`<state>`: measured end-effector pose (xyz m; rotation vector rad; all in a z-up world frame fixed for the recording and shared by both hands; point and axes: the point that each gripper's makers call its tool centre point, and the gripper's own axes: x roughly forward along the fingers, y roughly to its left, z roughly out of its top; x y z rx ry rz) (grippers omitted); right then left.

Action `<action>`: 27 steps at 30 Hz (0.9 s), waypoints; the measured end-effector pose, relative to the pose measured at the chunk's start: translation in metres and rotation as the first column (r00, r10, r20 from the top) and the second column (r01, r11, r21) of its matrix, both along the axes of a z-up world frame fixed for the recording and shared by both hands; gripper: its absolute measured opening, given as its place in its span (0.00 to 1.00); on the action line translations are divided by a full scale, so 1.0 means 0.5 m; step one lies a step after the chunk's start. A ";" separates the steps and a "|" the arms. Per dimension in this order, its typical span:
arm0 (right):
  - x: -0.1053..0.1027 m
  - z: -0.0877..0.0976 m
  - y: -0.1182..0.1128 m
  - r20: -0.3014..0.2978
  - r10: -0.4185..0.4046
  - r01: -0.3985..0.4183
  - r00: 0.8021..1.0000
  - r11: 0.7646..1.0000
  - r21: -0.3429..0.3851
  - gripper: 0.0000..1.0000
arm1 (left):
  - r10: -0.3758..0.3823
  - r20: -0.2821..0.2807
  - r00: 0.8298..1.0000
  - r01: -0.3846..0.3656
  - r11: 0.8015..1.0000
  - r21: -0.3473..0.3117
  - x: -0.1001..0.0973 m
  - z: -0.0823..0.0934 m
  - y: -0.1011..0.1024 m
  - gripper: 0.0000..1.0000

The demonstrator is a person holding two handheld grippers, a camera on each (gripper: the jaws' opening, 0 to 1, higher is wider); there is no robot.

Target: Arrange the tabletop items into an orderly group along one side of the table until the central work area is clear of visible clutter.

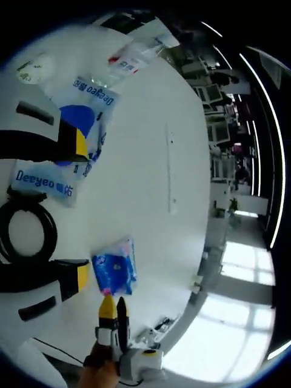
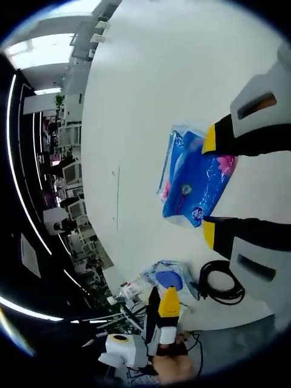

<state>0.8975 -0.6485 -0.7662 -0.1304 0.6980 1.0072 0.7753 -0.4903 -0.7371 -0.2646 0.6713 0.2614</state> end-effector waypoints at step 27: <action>-0.122 -0.012 0.065 -0.047 0.176 -0.176 0.983 0.984 -0.005 0.32 | 0.136 -0.016 0.991 -0.136 0.986 -0.096 -0.149 -0.022 -0.002 0.57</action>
